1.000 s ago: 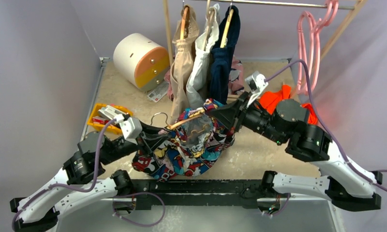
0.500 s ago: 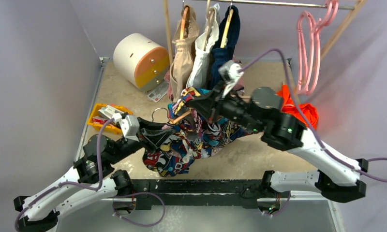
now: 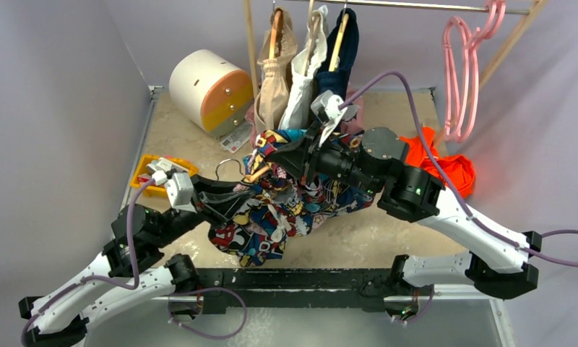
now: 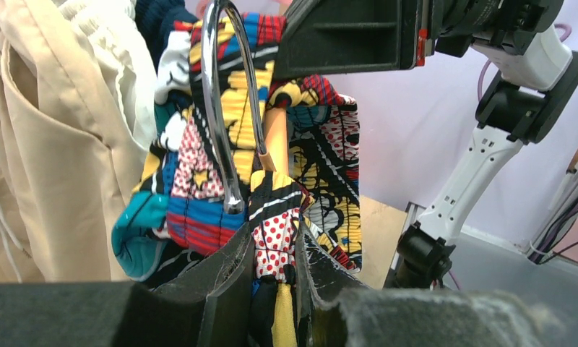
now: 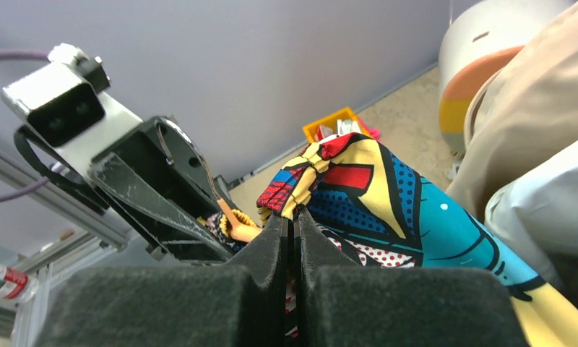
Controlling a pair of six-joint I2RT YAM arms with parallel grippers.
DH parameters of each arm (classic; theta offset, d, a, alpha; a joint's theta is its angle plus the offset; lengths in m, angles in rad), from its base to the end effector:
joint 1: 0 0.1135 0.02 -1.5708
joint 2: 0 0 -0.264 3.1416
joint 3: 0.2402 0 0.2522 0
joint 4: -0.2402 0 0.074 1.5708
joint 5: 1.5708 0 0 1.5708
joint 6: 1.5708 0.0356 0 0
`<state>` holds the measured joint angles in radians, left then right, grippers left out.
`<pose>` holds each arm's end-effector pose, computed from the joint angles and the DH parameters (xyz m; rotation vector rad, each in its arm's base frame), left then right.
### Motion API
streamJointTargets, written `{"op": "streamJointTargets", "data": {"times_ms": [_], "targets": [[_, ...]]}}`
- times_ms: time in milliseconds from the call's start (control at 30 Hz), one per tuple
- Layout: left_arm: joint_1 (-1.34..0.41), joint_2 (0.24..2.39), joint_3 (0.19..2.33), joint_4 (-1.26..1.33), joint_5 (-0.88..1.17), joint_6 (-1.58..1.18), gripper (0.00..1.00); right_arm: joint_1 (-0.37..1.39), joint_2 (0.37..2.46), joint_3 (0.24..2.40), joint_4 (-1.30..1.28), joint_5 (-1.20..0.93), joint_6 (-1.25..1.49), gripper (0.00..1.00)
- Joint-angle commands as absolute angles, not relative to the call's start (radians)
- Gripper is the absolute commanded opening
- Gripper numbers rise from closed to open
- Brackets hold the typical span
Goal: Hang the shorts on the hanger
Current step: Hang the shorts on the hanger.
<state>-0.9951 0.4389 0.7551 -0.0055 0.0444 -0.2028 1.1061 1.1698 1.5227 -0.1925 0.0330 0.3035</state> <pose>0.0528 -0.0843 0.3924 0.5518 1.2141 -1.0550 0.1060 0.2089 0.5150 -0.5631 1.4020 1.1307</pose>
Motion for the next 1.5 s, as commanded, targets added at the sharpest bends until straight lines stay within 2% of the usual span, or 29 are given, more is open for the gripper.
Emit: {"op": "streamJointTargets", "data": {"times_ms": [0,100,133,267,367,433,533,733,1067,1133,1200,1267,1367,1467], "targets": [[-0.993,0.408,0.775,0.115,0.031,-0.221,0.00,1.108,1.165,1.483,-0.187,-0.048,0.322,0.00],[-0.994,0.431,0.789,0.110,0.053,-0.227,0.00,1.108,1.196,1.518,-0.242,-0.067,0.321,0.00],[-0.994,0.442,0.789,0.117,0.062,-0.232,0.00,1.108,1.207,1.530,-0.255,-0.070,0.319,0.04],[-0.994,0.448,0.768,0.163,0.072,-0.258,0.00,1.108,1.215,1.548,-0.254,-0.127,0.305,0.46],[-0.993,0.441,0.765,0.172,0.070,-0.263,0.00,1.109,1.180,1.544,-0.241,-0.136,0.301,0.62],[-0.994,0.428,0.763,0.179,0.068,-0.268,0.00,1.108,1.148,1.554,-0.248,-0.133,0.301,0.66],[-0.994,0.408,0.758,0.182,0.059,-0.273,0.00,1.108,1.089,1.554,-0.243,-0.107,0.281,0.68],[-0.994,0.369,0.764,0.142,0.088,-0.281,0.00,1.108,1.001,1.528,-0.278,0.097,0.194,0.67],[-0.993,0.370,0.841,-0.024,0.210,-0.285,0.00,1.108,0.977,1.497,-0.275,0.116,0.120,0.63],[-0.994,0.377,0.849,-0.033,0.223,-0.289,0.00,1.108,0.995,1.505,-0.297,0.116,0.111,0.57],[-0.993,0.377,0.854,-0.030,0.231,-0.291,0.00,1.108,1.017,1.512,-0.332,0.091,0.072,0.52],[-0.994,0.379,0.860,-0.027,0.246,-0.290,0.00,1.108,1.025,1.508,-0.369,0.026,0.035,0.52],[-0.994,0.398,0.896,-0.071,0.312,-0.276,0.00,1.108,1.005,1.486,-0.382,-0.066,0.005,0.58],[-0.994,0.441,0.940,-0.157,0.368,-0.255,0.00,1.108,0.982,1.480,-0.380,-0.167,0.003,0.61]]}}
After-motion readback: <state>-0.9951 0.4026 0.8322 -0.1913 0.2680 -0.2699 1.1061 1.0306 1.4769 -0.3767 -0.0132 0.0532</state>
